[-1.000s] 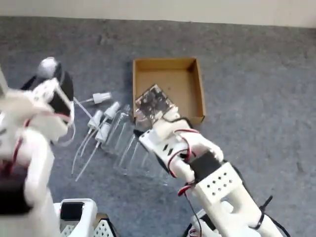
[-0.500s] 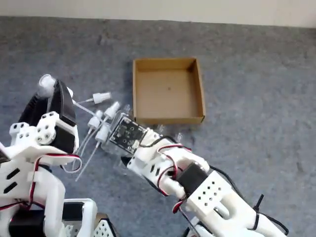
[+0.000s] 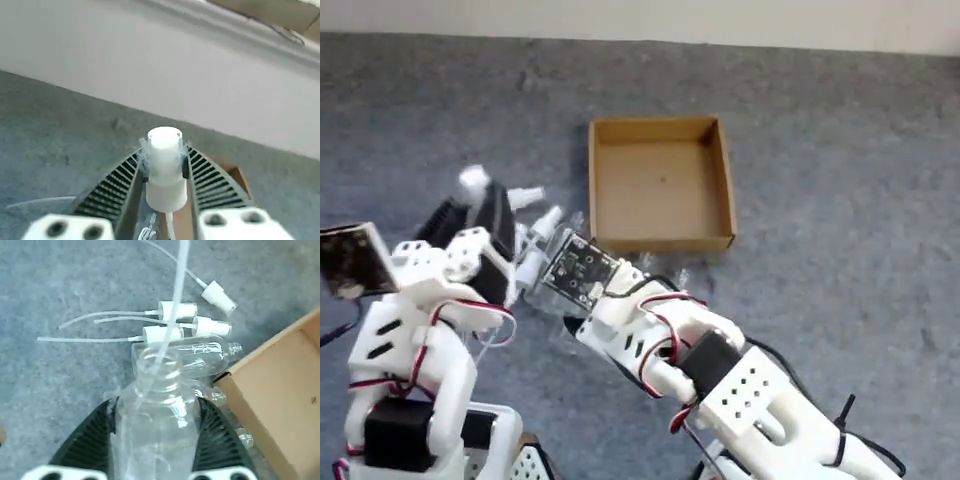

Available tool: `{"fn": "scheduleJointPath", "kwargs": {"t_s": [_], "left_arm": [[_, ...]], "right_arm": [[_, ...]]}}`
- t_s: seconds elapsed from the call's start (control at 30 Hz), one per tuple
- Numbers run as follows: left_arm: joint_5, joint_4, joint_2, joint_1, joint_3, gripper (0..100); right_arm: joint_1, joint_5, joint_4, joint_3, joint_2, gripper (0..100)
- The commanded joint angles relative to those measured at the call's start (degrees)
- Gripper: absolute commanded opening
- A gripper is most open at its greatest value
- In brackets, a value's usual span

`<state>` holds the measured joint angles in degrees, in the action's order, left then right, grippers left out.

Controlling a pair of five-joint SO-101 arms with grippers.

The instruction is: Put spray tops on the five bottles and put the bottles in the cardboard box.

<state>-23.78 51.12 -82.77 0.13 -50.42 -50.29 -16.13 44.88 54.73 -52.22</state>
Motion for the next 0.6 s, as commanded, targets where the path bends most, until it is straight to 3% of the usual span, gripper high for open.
{"fn": "scheduleJointPath", "kwargs": {"t_s": [0.0,0.17,0.33,0.57], "left_arm": [[1.7,-0.9,-0.2,3.3,-2.9,0],[1.8,0.8,-0.3,6.1,-5.1,0],[6.7,5.3,-0.3,9.3,-5.3,0],[7.0,5.4,-0.3,13.7,-6.5,0]], "right_arm": [[-0.4,3.2,-1.3,-0.8,-1.5,0.5],[1.5,2.4,-1.0,-0.8,-1.5,0.5],[4.4,2.9,-1.5,-0.8,-4.9,0.4],[3.4,10.2,-17.4,6.7,-10.0,0.4]]}}
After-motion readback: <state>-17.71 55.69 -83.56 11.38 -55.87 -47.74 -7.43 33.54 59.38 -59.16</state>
